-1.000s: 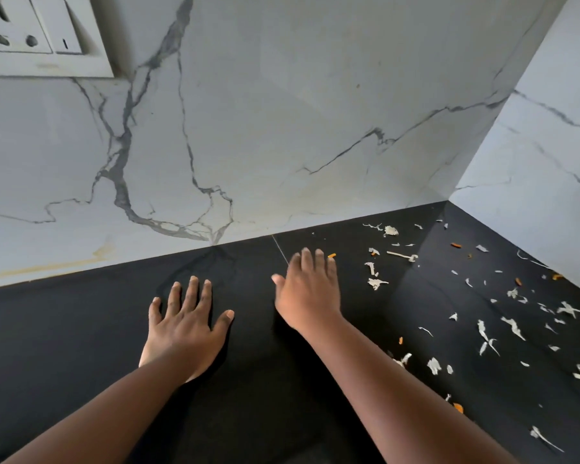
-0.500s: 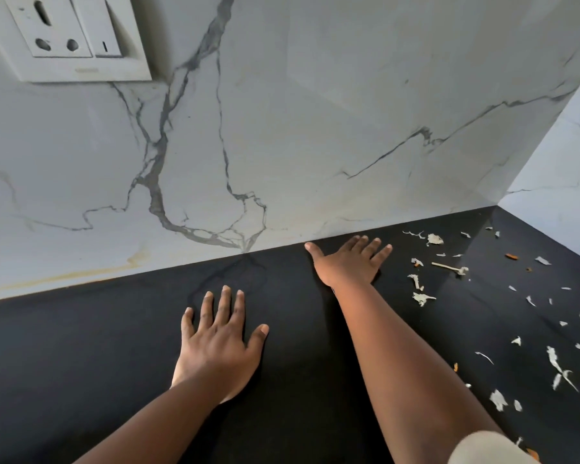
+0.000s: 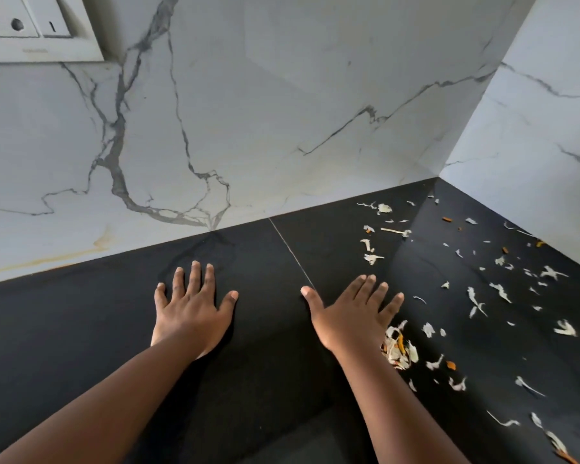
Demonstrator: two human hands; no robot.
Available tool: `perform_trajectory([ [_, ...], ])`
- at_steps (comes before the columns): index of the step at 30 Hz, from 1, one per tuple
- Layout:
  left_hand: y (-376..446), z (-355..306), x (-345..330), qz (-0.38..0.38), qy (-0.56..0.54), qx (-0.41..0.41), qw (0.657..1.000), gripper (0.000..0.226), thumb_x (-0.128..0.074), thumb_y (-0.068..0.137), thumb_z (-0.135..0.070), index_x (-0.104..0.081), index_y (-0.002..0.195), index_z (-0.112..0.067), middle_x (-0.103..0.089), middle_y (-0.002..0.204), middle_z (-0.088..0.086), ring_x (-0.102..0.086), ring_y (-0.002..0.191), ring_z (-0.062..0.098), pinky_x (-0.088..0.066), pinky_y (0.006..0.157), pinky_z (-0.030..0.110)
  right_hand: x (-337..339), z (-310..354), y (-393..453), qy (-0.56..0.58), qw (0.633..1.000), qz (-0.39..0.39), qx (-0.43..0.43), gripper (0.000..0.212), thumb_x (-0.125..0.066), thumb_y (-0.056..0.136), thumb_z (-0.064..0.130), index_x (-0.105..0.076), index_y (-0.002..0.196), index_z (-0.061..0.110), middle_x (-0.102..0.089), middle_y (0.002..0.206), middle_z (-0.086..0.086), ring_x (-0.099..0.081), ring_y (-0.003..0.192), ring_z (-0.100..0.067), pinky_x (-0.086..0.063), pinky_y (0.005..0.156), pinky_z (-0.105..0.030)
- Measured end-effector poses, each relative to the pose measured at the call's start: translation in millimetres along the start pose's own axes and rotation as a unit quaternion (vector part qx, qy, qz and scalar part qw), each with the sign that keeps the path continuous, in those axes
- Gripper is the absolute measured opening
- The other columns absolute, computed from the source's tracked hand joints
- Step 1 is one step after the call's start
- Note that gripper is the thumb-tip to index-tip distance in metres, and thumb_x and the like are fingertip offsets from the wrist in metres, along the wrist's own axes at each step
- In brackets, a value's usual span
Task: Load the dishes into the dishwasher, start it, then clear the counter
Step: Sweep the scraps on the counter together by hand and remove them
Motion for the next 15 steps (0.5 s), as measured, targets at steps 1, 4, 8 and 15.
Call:
perform_trajectory([
  [1, 0, 0, 0, -0.001, 0.000, -0.001, 1.000, 0.076, -0.007, 0.092, -0.066, 0.005, 0.154, -0.025, 0.012, 0.162, -0.002, 0.013, 0.148, 0.022, 0.003, 0.119, 0.048, -1, -9, -11, -0.002, 1.000, -0.001, -0.002, 0.114, 0.005, 0.075, 0.085, 0.010, 0.149, -0.002, 0.007, 0.159, -0.021, 0.011, 0.146, -0.037, 0.022, 0.108, -0.057],
  [4, -1, 0, 0, -0.005, -0.003, -0.004, 1.000, 0.075, -0.008, 0.093, -0.065, 0.004, 0.155, -0.024, 0.010, 0.162, -0.001, 0.012, 0.148, 0.024, 0.002, 0.119, 0.049, -2, -32, -44, -0.024, 1.000, -0.003, -0.015, 0.113, 0.007, 0.075, 0.084, 0.011, 0.148, -0.002, 0.007, 0.159, -0.021, 0.013, 0.146, -0.036, 0.027, 0.104, -0.056],
  [8, -3, 0, 1, -0.007, -0.010, -0.008, 1.000, 0.075, -0.008, 0.093, -0.064, 0.002, 0.155, -0.022, 0.008, 0.162, 0.000, 0.010, 0.149, 0.025, 0.001, 0.118, 0.050, 1, -55, -82, -0.064, 0.997, 0.012, -0.038, 0.111, 0.010, 0.075, 0.083, 0.010, 0.148, -0.001, 0.005, 0.160, -0.018, 0.015, 0.146, -0.035, 0.025, 0.104, -0.056],
  [15, -8, 1, 8, 0.009, -0.025, -0.030, 0.999, 0.074, -0.012, 0.094, -0.064, -0.005, 0.155, -0.023, 0.003, 0.163, 0.005, 0.009, 0.148, 0.030, 0.002, 0.117, 0.054, -4, -110, -142, -0.028, 0.988, -0.149, 0.042, 0.094, -0.025, 0.084, 0.074, -0.040, 0.143, 0.002, -0.040, 0.148, -0.016, -0.042, 0.133, -0.038, -0.014, 0.112, -0.056],
])
Point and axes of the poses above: each hand's wrist, its own y-axis towards the middle knuckle, its own x-axis out of the back of the hand, z = x × y, the point moved 1 cm from there along y, towards the middle knuckle
